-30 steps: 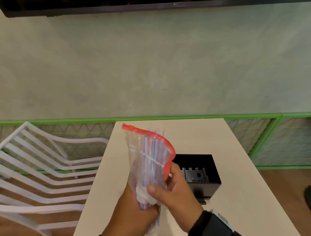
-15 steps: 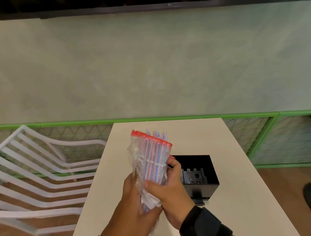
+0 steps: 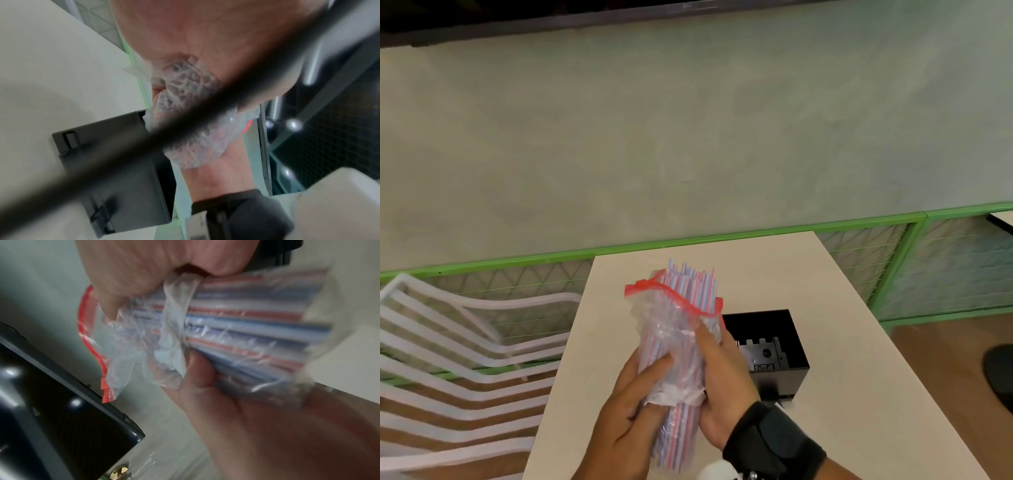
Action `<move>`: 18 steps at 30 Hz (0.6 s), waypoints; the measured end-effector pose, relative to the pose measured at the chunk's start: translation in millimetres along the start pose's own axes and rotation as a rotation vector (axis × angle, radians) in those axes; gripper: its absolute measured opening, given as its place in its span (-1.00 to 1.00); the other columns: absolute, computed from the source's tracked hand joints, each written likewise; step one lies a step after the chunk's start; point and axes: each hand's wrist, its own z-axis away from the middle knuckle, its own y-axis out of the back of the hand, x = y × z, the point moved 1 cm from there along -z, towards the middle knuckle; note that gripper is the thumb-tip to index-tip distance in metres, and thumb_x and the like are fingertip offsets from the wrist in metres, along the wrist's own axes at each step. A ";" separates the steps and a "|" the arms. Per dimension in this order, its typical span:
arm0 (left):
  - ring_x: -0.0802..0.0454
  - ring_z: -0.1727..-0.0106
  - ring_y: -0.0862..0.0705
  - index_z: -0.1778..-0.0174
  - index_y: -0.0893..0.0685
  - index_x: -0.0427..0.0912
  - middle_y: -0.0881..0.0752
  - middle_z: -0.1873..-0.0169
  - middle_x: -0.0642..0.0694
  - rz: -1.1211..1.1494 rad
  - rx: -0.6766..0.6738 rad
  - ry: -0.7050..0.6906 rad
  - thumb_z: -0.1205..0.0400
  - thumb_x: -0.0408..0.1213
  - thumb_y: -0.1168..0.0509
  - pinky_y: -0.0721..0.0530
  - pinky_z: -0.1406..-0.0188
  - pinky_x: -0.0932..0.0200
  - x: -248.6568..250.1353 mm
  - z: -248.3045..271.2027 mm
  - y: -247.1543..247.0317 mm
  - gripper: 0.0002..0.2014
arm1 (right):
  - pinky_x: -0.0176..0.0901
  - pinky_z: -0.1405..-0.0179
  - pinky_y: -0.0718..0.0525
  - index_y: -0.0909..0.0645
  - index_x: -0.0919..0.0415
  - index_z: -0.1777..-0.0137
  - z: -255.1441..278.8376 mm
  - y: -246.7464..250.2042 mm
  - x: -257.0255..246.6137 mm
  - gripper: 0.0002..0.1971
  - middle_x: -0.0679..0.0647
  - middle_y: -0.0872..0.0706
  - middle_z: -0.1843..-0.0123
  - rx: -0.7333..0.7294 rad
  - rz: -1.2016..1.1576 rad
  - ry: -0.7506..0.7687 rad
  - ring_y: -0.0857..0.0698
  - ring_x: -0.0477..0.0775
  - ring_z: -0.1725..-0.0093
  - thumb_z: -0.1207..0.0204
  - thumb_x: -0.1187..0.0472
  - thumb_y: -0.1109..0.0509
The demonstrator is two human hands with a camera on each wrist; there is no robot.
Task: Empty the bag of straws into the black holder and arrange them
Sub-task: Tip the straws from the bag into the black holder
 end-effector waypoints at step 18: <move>0.26 -0.22 -0.76 -0.46 -0.46 0.32 -0.76 -0.22 0.28 -0.161 -0.071 0.004 -0.52 -0.19 -0.36 -0.73 -0.19 0.15 -9.1 -19.0 5.8 -0.42 | 0.44 -0.47 -0.59 -0.67 0.15 -0.45 -2.9 6.3 35.1 -0.16 0.39 -0.78 -0.33 0.024 -0.085 -0.108 -0.76 0.44 -0.34 -0.18 -0.17 -0.78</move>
